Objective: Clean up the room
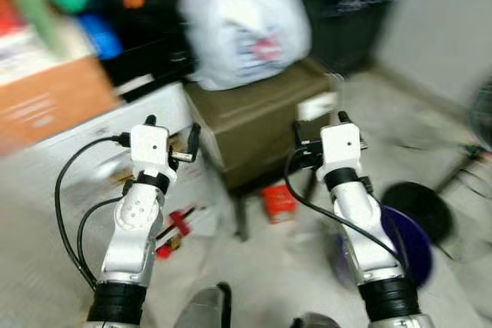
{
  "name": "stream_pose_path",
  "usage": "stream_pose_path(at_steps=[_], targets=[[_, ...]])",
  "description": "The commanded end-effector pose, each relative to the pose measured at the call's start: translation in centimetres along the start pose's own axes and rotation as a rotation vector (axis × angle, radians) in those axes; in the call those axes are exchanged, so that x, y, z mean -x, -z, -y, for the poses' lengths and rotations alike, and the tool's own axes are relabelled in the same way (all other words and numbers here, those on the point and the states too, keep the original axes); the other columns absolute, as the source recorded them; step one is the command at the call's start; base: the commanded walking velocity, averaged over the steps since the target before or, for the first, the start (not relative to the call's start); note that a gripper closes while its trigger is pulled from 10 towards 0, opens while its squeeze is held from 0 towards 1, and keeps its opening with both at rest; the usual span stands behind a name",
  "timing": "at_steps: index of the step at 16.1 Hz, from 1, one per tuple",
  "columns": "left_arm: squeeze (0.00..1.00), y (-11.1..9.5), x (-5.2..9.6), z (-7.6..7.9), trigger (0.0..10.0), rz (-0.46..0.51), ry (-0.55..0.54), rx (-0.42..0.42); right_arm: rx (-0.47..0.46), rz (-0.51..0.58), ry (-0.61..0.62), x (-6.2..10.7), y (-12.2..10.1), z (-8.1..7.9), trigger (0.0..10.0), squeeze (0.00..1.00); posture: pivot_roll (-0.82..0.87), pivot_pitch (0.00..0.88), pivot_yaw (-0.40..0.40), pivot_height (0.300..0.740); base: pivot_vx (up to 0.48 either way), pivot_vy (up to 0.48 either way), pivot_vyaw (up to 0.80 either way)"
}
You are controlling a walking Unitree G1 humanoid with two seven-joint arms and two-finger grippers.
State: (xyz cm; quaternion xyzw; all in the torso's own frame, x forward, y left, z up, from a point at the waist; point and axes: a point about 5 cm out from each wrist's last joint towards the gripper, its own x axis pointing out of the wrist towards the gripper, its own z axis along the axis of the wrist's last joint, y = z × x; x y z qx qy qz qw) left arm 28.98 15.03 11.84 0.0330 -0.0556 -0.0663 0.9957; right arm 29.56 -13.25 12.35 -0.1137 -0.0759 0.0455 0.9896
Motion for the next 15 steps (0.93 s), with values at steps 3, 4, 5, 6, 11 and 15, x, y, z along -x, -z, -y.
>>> stream_pose_path(at_steps=[3, 4, 5, 6, 11, 15], targets=[[0.00, -0.2, -0.2, -0.2, 10.0, 0.003, -0.009, -0.012, -0.005, 0.014, 0.005, -0.1, -0.3, -0.1, 10.0, 0.00, -0.02, 0.054, 0.041, 0.740, 0.000, 0.000, 0.29], [0.00, -0.2, -0.2, -0.2, 10.0, 0.003, -0.009, -0.013, -0.006, 0.013, 0.006, -0.1, -0.3, -0.1, 10.0, 0.00, -0.02, 0.053, 0.041, 0.740, 0.000, 0.000, 0.00], [0.00, -0.2, -0.3, -0.2, 10.0, 0.002, -0.010, -0.018, -0.008, 0.010, 0.006, -0.2, -0.3, -0.1, 10.0, 0.00, -0.02, 0.053, 0.041, 0.740, 0.000, 0.000, 0.00], [0.00, -0.2, -0.3, -0.2, 10.0, 0.001, -0.010, -0.020, -0.008, 0.009, 0.006, -0.2, -0.3, -0.1, 10.0, 0.00, -0.02, 0.052, 0.041, 0.740, 0.000, 0.000, 0.00], [0.00, -0.2, -0.4, -0.2, 10.0, 0.001, -0.026, -0.035, -0.001, 0.010, 0.010, -0.3, -0.3, 0.0, 10.0, 0.00, -0.02, 0.051, 0.039, 0.740, 0.000, 0.000, 0.80], [0.00, -0.7, 0.4, -0.7, 10.0, 0.007, -0.062, -0.074, 0.003, 0.023, 0.056, -0.1, -1.0, 1.3, 10.0, 0.00, -0.02, 0.041, 0.043, 0.740, 0.000, 0.000, 0.80]])
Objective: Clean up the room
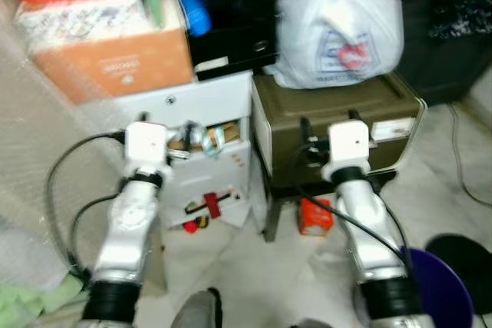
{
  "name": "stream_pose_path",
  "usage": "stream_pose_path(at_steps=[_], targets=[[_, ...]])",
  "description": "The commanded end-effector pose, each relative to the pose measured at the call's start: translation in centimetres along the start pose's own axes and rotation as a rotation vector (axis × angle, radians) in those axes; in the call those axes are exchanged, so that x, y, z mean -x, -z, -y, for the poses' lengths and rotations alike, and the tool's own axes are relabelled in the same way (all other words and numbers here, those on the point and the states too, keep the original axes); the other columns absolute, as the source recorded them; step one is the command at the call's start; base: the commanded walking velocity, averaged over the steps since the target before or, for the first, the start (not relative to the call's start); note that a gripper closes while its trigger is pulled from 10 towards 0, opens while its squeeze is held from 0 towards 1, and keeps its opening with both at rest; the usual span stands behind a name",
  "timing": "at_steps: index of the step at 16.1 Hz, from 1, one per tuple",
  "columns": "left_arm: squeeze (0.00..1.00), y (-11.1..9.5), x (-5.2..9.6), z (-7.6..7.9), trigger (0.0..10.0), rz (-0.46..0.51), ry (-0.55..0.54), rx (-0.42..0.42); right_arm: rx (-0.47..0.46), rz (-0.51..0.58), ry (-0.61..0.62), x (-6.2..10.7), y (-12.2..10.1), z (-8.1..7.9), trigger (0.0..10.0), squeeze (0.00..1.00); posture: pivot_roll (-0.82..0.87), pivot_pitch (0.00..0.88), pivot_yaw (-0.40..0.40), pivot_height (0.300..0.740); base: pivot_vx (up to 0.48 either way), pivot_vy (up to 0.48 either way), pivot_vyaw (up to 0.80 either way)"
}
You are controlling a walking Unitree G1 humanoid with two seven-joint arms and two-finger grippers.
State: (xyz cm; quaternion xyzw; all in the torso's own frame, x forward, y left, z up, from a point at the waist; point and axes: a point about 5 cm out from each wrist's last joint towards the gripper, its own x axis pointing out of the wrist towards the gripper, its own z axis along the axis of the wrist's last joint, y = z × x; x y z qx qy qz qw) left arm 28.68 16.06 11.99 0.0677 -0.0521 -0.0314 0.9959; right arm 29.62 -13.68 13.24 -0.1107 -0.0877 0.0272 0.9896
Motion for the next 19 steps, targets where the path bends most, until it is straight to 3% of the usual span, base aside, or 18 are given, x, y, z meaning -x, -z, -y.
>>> stream_pose_path(at_steps=[1, 3, 5, 8, 12, 19], targets=[[0.00, -0.6, 0.4, 0.1, 10.0, 0.020, 0.008, -0.007, 0.014, 0.002, 0.027, 0.2, -0.2, 1.1, 10.0, 0.00, -0.02, 0.041, 0.044, 0.740, 0.000, 0.000, 0.80], [0.00, -0.1, 1.7, -0.4, 10.0, 0.001, 0.016, -0.044, 0.046, -0.016, 0.050, 1.2, 0.1, 2.4, 10.0, 0.00, -0.02, 0.040, 0.042, 0.740, 0.000, 0.000, 0.80], [0.00, 1.2, 3.5, -1.6, 10.0, -0.055, 0.004, -0.081, 0.065, -0.083, 0.073, 3.3, 1.2, 3.6, 10.0, 0.00, -0.02, 0.039, 0.041, 0.740, 0.000, 0.000, 0.68], [0.00, 1.3, 4.3, -1.9, 10.0, -0.068, 0.003, -0.096, 0.081, -0.140, 0.070, 5.5, 2.0, 3.7, 10.0, 0.00, -0.02, 0.039, 0.037, 0.740, 0.000, 0.000, 0.40], [0.00, 0.9, 4.2, -1.7, 10.0, -0.061, 0.008, -0.095, 0.090, -0.147, 0.085, 5.6, 1.7, 4.0, 10.0, 0.00, -0.02, 0.044, 0.039, 0.740, 0.000, 0.000, 0.00], [0.00, 0.6, 3.9, -1.6, 10.0, -0.056, 0.002, -0.081, 0.092, -0.157, 0.085, 5.4, 1.4, 4.0, 10.0, 0.00, -0.03, 0.050, 0.033, 0.740, 0.000, 0.000, 0.63]])
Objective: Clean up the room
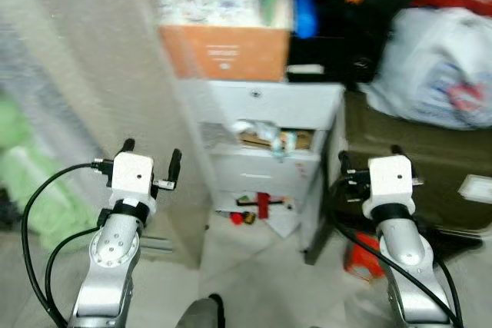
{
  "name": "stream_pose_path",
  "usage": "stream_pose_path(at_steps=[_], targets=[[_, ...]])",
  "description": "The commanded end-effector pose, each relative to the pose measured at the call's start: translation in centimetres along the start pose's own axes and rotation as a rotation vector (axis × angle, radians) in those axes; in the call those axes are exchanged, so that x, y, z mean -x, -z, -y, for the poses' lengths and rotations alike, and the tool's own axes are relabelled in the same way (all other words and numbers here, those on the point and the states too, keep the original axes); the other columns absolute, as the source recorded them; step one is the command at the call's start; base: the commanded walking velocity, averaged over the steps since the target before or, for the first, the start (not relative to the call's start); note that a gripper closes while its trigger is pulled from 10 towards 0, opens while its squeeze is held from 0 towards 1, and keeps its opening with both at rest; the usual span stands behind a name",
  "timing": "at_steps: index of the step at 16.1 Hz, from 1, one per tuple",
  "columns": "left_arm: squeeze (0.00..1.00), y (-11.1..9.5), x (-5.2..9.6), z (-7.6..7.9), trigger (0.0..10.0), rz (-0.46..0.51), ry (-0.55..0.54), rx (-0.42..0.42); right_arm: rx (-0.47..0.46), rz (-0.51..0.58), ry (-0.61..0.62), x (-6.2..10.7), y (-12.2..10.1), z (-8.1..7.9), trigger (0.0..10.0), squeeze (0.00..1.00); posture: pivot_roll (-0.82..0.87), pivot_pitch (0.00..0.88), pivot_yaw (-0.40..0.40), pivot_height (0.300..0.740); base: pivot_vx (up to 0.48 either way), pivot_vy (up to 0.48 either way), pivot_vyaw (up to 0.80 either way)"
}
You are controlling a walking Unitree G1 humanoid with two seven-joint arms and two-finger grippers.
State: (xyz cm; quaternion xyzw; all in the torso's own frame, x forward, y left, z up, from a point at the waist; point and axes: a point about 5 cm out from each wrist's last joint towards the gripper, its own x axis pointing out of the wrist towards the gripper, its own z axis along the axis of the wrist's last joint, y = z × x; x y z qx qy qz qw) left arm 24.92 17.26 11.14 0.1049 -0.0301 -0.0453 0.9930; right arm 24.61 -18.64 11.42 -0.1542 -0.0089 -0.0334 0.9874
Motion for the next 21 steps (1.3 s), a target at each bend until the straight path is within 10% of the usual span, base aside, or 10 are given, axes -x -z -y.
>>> stream_pose_path(at_steps=[1, 21], targets=[[0.00, 0.11, 0.05, -0.66, 10.0, -0.015, -0.032, -0.006, -0.001, 0.013, -0.011, -0.12, -0.54, -0.26, 10.0, 0.00, -0.03, 0.051, 0.032, 0.740, 0.000, 0.000, 0.80], [0.00, -0.01, -0.52, -0.45, 10.0, -0.012, -0.028, 0.008, 0.005, 0.018, -0.035, -0.67, -0.47, -0.77, 10.0, 0.00, -0.02, 0.047, 0.031, 0.740, 0.000, 0.000, 0.80]])
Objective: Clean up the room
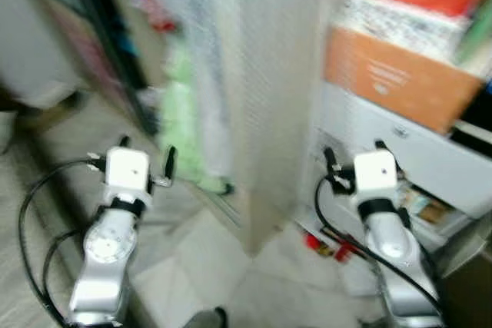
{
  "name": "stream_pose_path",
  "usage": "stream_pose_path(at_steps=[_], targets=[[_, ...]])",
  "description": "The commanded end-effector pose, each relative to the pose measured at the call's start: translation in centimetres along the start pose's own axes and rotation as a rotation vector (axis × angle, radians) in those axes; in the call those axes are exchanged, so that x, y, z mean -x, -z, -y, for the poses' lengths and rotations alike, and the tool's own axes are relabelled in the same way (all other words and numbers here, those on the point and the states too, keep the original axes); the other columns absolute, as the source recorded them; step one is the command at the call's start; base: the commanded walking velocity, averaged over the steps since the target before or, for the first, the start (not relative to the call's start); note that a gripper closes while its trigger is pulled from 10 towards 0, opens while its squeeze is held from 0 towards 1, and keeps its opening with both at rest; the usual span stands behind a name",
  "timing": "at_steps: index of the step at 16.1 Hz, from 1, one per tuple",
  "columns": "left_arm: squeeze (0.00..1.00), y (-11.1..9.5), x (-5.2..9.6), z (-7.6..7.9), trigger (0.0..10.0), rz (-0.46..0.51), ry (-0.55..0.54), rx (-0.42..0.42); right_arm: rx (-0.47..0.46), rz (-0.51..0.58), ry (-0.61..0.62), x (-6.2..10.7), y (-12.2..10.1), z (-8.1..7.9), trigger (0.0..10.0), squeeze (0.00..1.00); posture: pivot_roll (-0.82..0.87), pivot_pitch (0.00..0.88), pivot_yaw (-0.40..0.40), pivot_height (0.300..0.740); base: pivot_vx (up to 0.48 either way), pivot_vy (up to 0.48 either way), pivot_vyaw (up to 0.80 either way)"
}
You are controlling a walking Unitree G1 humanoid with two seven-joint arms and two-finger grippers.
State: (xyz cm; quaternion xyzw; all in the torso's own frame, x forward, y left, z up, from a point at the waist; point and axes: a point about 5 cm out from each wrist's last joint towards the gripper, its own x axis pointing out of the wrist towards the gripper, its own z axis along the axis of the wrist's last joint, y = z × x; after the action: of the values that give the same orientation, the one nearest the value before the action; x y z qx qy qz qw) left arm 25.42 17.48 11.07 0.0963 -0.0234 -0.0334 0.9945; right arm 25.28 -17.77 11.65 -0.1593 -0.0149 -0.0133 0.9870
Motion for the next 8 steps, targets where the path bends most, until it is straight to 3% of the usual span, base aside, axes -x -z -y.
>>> stream_pose_path(at_steps=[1, 8], targets=[[0.00, -0.15, -0.06, -0.20, 10.0, 0.003, -0.005, -0.008, -0.004, 0.000, 0.002, -0.05, 0.02, 0.01, 10.0, 0.00, -0.02, 0.044, 0.031, 0.740, 0.000, 0.000, 0.80], [0.00, -0.09, -0.15, -0.09, 10.0, 0.005, -0.003, -0.009, -0.001, 0.006, -0.005, -0.08, 0.08, -0.14, 10.0, 0.00, -0.02, 0.033, 0.032, 0.740, 0.000, 0.000, 0.80]])
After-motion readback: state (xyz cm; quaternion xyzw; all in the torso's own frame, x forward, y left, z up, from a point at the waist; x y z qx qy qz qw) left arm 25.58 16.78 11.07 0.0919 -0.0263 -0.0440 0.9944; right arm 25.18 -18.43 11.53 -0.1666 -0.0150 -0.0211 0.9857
